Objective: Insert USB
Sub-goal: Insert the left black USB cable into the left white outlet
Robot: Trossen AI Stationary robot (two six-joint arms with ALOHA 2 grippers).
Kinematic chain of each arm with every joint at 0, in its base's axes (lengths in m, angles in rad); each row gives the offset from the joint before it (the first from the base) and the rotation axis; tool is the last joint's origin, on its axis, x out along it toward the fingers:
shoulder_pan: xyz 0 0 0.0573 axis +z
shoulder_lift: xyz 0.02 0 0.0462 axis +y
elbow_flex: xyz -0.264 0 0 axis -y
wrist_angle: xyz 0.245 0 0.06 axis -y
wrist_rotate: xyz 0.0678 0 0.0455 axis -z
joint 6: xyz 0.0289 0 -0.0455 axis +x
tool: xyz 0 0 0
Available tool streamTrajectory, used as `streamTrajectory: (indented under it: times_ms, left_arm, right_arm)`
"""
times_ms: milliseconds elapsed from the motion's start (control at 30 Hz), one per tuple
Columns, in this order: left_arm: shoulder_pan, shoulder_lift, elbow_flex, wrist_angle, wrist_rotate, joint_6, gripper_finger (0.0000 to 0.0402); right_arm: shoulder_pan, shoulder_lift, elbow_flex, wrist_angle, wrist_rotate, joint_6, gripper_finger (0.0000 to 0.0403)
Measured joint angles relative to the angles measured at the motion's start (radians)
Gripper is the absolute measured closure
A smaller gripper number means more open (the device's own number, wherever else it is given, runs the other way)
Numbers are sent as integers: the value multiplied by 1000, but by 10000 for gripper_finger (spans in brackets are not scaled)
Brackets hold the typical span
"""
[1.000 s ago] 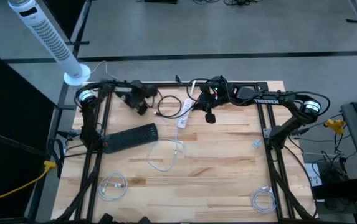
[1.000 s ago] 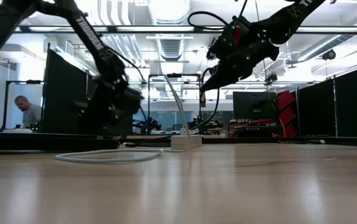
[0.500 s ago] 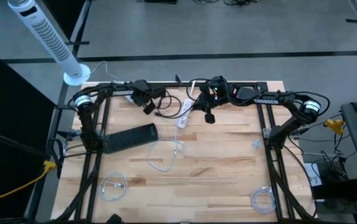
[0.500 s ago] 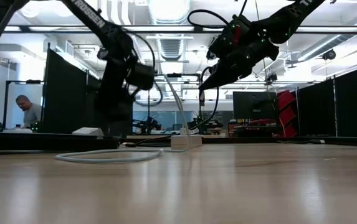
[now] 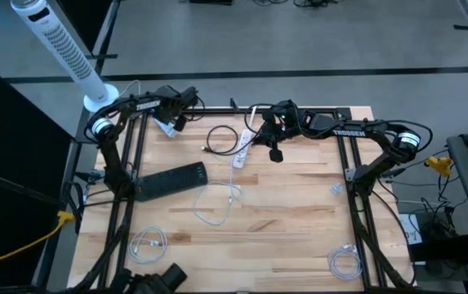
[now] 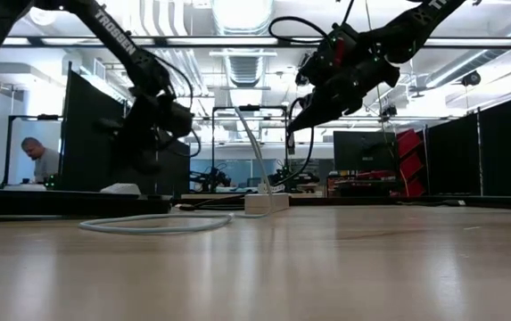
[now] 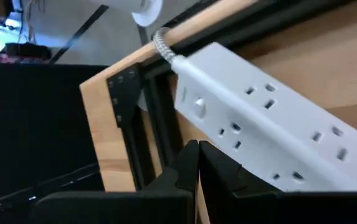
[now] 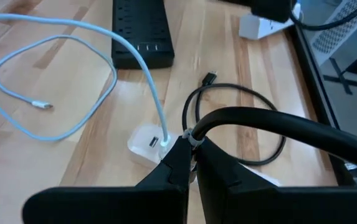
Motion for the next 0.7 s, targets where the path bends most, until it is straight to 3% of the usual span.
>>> streamTrajectory:
  times_ms: [200,600,667,700]
  left_arm:
    - [-3,-2,-60,173,-15,85,401]
    - [-67,-5,-137,190,0,87,401]
    - [-89,-5,-153,199,24,88,401]
    - [-100,-1,-162,215,88,89,401]
  right_arm:
    - [0,0,0,3,0,-8,402]
    - [0,0,-1,0,0,4,402]
    - [0,0,-1,-1,0,4,402]
    - [0,0,-1,-1,0,4,402]
